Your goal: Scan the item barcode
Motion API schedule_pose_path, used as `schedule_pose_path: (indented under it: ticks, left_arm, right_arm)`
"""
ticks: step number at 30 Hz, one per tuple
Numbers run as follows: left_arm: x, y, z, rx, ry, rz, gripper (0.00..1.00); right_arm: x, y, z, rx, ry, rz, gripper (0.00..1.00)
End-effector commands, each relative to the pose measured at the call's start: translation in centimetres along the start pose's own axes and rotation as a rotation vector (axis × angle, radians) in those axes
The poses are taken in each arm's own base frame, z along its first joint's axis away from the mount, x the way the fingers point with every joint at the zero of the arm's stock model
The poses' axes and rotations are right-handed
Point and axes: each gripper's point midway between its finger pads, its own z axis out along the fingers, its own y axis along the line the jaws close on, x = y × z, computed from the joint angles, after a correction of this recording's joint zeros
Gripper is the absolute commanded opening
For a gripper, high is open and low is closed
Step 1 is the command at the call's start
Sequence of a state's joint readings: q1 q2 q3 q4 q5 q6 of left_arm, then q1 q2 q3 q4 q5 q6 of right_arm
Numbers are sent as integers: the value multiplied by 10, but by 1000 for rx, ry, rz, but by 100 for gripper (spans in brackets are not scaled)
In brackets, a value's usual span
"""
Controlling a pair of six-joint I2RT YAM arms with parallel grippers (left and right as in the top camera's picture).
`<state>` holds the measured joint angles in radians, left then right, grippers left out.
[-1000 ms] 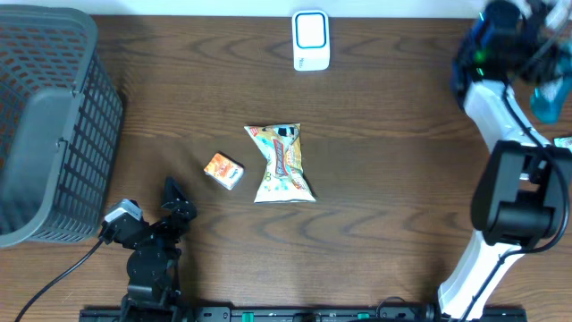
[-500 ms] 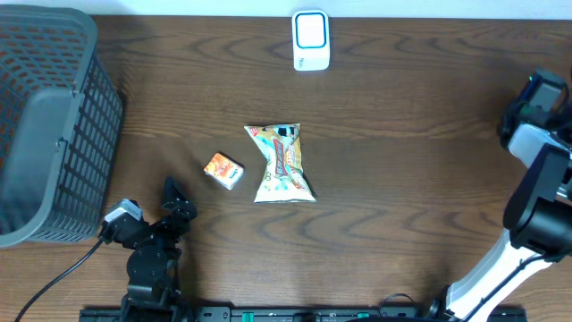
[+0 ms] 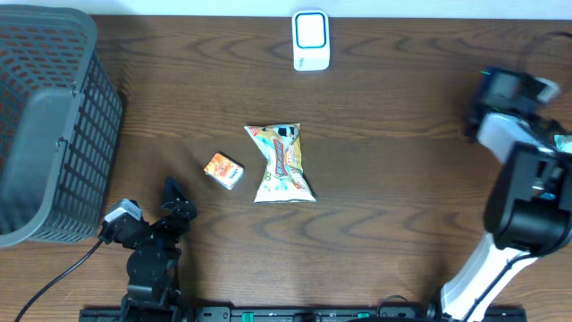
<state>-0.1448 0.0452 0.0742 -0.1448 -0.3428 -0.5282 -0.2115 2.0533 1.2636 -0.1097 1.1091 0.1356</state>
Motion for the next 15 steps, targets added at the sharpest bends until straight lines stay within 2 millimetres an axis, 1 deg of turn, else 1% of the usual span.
schedule_pose_path:
  ticks: [1, 2, 3, 4, 5, 6, 7, 8, 9, 10, 11, 12, 13, 14, 15]
  left_arm:
    - [11, 8, 2, -24, 22, 5, 98]
    - [11, 8, 2, -24, 22, 5, 98]
    - [11, 8, 2, -25, 22, 5, 98]
    - [11, 8, 2, -24, 22, 5, 98]
    - [11, 8, 2, -24, 22, 5, 98]
    - [11, 8, 2, -24, 22, 5, 98]
    - [11, 8, 2, -25, 22, 5, 98]
    - [11, 8, 2, -24, 22, 5, 98]
    - [11, 8, 2, -24, 22, 5, 98]
    - [11, 8, 2, -24, 22, 5, 98]
    - [11, 8, 2, -24, 22, 5, 98]
    - [11, 8, 2, -24, 22, 5, 98]
    - [11, 8, 2, -25, 22, 5, 98]
    - [11, 8, 2, -25, 22, 5, 98]
    - [11, 8, 2, -24, 22, 5, 98]
  right_arm:
    - [-23, 69, -95, -405, -31, 40, 98]
    - [-12, 87, -123, -518, 16, 34, 99]
    - [2, 107, -157, -657, 89, 48, 98]
    - [17, 122, -188, -775, 175, 64, 96]
    - [30, 134, -221, -889, 268, 80, 94]
    - [44, 145, -252, -997, 360, 90, 88]
    - [58, 153, -285, -1096, 457, 99, 79]
    - [74, 159, -321, -1191, 582, 116, 76]
    - [87, 161, -350, -1249, 682, 124, 75]
    - [97, 163, -376, -1294, 746, 121, 77]
    - [102, 165, -400, -1354, 737, 87, 81]
    - [105, 167, -419, -1407, 674, 34, 84]
    - [106, 168, -434, -1433, 595, -16, 91]
    - [109, 166, -446, -1422, 518, -52, 96]
    - [110, 162, -454, -1390, 459, -74, 99]
